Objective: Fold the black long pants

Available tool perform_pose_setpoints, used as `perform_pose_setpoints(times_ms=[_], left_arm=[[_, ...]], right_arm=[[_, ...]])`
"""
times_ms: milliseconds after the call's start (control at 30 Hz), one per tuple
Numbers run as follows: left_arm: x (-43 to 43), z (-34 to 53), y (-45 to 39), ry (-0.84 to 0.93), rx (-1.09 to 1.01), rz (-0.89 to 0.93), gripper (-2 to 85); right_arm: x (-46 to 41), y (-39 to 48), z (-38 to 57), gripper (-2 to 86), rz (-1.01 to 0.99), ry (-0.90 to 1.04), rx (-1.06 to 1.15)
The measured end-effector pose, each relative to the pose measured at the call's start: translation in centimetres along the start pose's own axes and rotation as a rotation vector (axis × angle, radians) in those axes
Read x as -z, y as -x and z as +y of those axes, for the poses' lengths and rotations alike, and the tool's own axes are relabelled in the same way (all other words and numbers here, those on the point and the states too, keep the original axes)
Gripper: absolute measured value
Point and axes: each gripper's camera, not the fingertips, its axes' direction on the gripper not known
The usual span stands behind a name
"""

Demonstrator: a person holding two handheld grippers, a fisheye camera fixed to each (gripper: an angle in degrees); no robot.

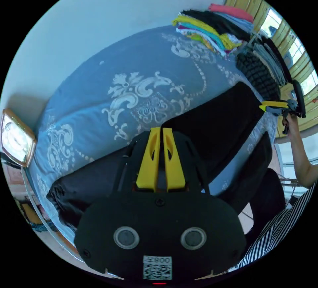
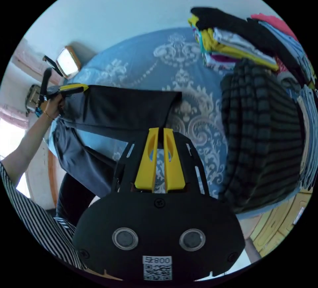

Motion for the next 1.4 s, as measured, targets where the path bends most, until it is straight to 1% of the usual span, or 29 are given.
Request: perform_pose_setpoints(times_ms=[67, 100, 133, 200, 233, 300, 367, 433, 500, 533, 600, 633, 733, 900, 933, 967, 1067, 1167, 1333, 1400], left_arm=[[2.6, -0.8, 0.4, -0.095, 0.042, -0.019, 1.9], [4.1, -1.5, 0.8, -0.162, 0.08, -0.033, 2.0], [4.8, -1.8, 1.0, -0.192, 0.099, -0.029, 2.0], [5.5, -3.4, 1.8, -0.255, 0.151, -0.009, 2.8], [5.1, -3.9, 1.9, -0.242, 0.156, -0.012, 3.1], [2.6, -5.1, 2.1, -0.131, 0.191, -0.043, 4.9], [1.7, -4.5, 2.0, -0.101, 0.238, -0.028, 5.9], [2.2, -2.8, 1.3, -0.15, 0.238, 0.098, 7.1], [3.2, 0.3, -1.0, -0.176, 0.126, 0.304, 8.6], [3.4, 1.2, -1.7, -0.166, 0.09, 0.339, 8.9], [3.9, 5.1, -4.7, -0.077, -0.016, 0.403, 9.8], [4.1, 6.1, -5.4, -0.054, -0.034, 0.397, 9.9], [4.2, 10.1, -7.9, 0.067, -0.072, 0.361, 10.6], [2.6, 11.7, -10.9, 0.245, -0.124, 0.182, 9.0], [2.4, 11.7, -11.3, 0.262, -0.129, 0.184, 8.6], [2.5, 11.6, -12.1, 0.266, -0.146, 0.146, 7.7], [3.8, 11.7, -13.3, 0.269, -0.154, 0.13, 4.5], [6.2, 11.8, -13.5, 0.239, -0.111, 0.111, 3.1], [13.8, 11.7, -10.6, 0.021, 0.047, 0.142, 2.6], [16.3, 11.1, -9.1, -0.078, 0.124, 0.13, 2.9]], right_arm=[[4.5, -0.7, -1.9, 3.1, -0.022, -0.118, 0.017], [5.4, -0.8, -2.4, 3.0, -0.026, -0.147, 0.023], [6.8, -1.2, -3.5, 3.0, -0.056, -0.186, 0.032], [7.5, -1.6, -5.3, 3.0, -0.07, -0.196, 0.046], [6.7, -2.0, -6.6, 3.1, -0.04, -0.169, 0.048], [3.7, -3.3, -8.1, 3.3, 0.005, -0.065, 0.007], [-0.1, -5.5, -8.1, 3.5, 0.029, 0.125, -0.107], [0.0, -6.0, -5.9, 3.8, -0.038, 0.1, -0.107], [1.0, -5.8, -2.8, 5.1, -0.108, 0.075, -0.092], [1.5, -5.3, -0.3, 6.2, -0.16, 0.074, -0.074], [2.0, -4.3, 3.5, 7.6, -0.24, 0.106, -0.029], [2.0, -3.8, 5.8, 8.1, -0.269, 0.139, -0.023], [2.1, -3.2, 10.3, 9.5, -0.234, 0.202, -0.065], [1.0, -2.4, 12.5, 9.8, -0.196, 0.245, -0.118], [1.0, -1.9, 12.7, 8.9, -0.122, 0.245, -0.112], [1.0, -1.5, 12.8, 7.9, -0.071, 0.25, -0.106], [1.2, -1.0, 13.6, 4.4, -0.062, 0.241, -0.094], [3.0, -0.8, 13.7, 2.7, -0.091, 0.223, -0.071], [9.3, -0.8, 11.8, 1.9, -0.072, 0.062, -0.009], [9.9, -1.7, 10.3, 1.9, -0.084, 0.045, -0.004]])
